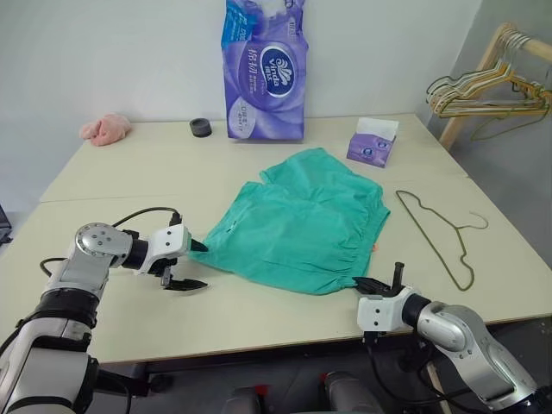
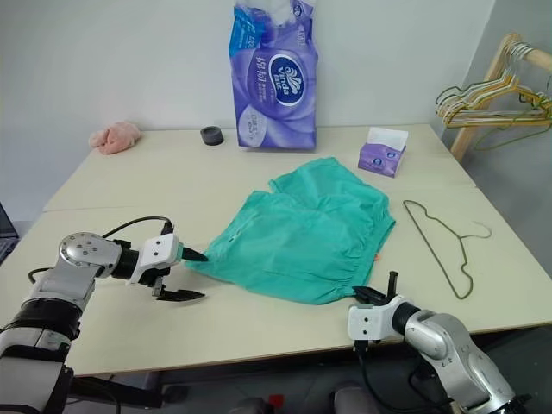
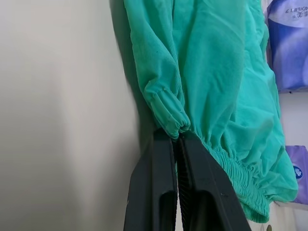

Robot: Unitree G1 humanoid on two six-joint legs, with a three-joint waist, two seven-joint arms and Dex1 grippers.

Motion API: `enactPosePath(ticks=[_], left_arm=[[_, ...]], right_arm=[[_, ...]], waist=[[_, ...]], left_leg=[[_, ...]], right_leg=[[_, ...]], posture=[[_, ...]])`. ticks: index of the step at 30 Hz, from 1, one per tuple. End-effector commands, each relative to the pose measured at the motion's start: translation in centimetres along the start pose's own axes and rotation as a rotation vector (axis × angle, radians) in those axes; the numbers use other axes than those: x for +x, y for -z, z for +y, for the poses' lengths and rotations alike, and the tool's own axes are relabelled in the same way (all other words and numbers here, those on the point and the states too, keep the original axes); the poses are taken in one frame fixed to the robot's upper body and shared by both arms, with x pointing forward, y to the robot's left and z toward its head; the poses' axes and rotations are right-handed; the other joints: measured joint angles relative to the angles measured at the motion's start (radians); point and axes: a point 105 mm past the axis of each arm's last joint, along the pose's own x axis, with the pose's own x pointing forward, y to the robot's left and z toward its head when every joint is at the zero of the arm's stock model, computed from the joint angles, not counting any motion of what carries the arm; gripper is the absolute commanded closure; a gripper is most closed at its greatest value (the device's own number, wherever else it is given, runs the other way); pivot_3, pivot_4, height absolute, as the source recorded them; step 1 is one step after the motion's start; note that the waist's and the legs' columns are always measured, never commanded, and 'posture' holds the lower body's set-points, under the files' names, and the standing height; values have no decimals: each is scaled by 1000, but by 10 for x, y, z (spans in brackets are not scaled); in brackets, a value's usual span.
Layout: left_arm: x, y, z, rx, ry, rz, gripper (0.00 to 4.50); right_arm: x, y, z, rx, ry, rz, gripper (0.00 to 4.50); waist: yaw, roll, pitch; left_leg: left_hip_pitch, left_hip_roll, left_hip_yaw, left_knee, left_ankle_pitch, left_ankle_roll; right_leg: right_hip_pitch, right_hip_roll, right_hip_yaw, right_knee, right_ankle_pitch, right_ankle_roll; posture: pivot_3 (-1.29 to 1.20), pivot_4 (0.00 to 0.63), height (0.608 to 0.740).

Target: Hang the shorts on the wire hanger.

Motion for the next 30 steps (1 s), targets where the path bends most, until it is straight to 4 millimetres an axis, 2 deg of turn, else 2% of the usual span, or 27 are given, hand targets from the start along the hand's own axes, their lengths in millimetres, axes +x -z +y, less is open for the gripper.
enactPosePath(ticks=[1, 5, 8, 9, 14, 15, 16, 21, 23, 25, 28, 30], left_arm=[[4, 3, 10, 43, -62, 33, 47], [26, 7, 12, 85, -122, 33, 47], [33, 6, 14, 109, -155, 25, 47], [35, 8, 12, 106, -149, 21, 427], [40, 17, 3, 104, -106, 47, 1761], [38, 19, 1, 103, -97, 59, 2166], [36, 22, 0, 102, -89, 71, 2349], [29, 28, -7, 75, -11, 104, 3862], [26, 21, -11, -17, 63, 61, 4475], [21, 0, -17, -144, 177, -36, 4475], [12, -25, -33, -206, 298, -90, 4475], [7, -38, -50, -244, 375, -105, 4475]], right_arm=[[-4, -1, -9, -3, 27, -3, 4500], [-4, -1, -9, -3, 24, -7, 4500], [-5, -2, -10, -3, 24, -9, 4500], [-5, -2, -10, -4, 23, -10, 4500], [-6, -3, -13, -8, 29, -17, 4500], [-7, -3, -13, -9, 30, -18, 4500], [-7, -3, -14, -10, 32, -18, 4500], [-8, -1, -19, -22, 43, -26, 4500], [-8, 4, -30, -46, 57, -28, 4500], [-7, 10, -43, -94, 56, -39, 4500], [-7, 17, -54, -149, 36, -55, 4500], [-8, 20, -58, -186, 15, -81, 4500]], waist=[[1, 0, 0], [6, 2, 0], [9, 6, 1], [9, 7, 1], [9, 6, 1], [8, 6, 1], [8, 7, 1], [2, 7, 1], [-1, 7, 2], [-11, 8, 5], [-32, 6, 11], [-37, 4, 12]], left_leg=[[0, 0, 0, 0, 0, 0], [1, -1, -1, 1, 0, 0], [1, -1, -1, 4, 0, 0], [2, -1, -1, 5, 0, 0], [15, -1, 0, 5, 0, 0], [18, -1, 0, 5, 0, 0], [18, -1, 0, 5, 0, 0], [18, -1, 0, 4, 0, 0], [17, 0, 0, 4, 0, 0], [17, 0, 0, 4, 0, 0], [15, 0, 1, 2, 0, 0], [7, 1, 0, 2, -1, 1]], right_leg=[[0, 0, 0, 0, 0, 0], [2, -1, -1, 0, 0, 0], [4, -1, -1, 0, 1, 2], [5, -1, -1, 0, 2, 3], [17, -1, 0, -1, 2, 4], [17, -1, 0, -1, 1, 3], [17, -1, 0, -1, 1, 3], [17, -1, 0, -1, 1, 3], [18, -1, 0, -1, 1, 3], [18, 0, 0, 0, 1, 3], [16, -1, 1, -1, 0, 2], [10, 0, 1, -1, 0, 1]], posture=[[-162, 79, 740], [-164, 79, 740], [-166, 77, 740], [-167, 77, 740], [-174, 77, 740], [-175, 78, 740], [-176, 78, 740], [-174, 80, 740], [-170, 81, 740], [-167, 81, 740], [-158, 81, 740], [-155, 82, 740]])
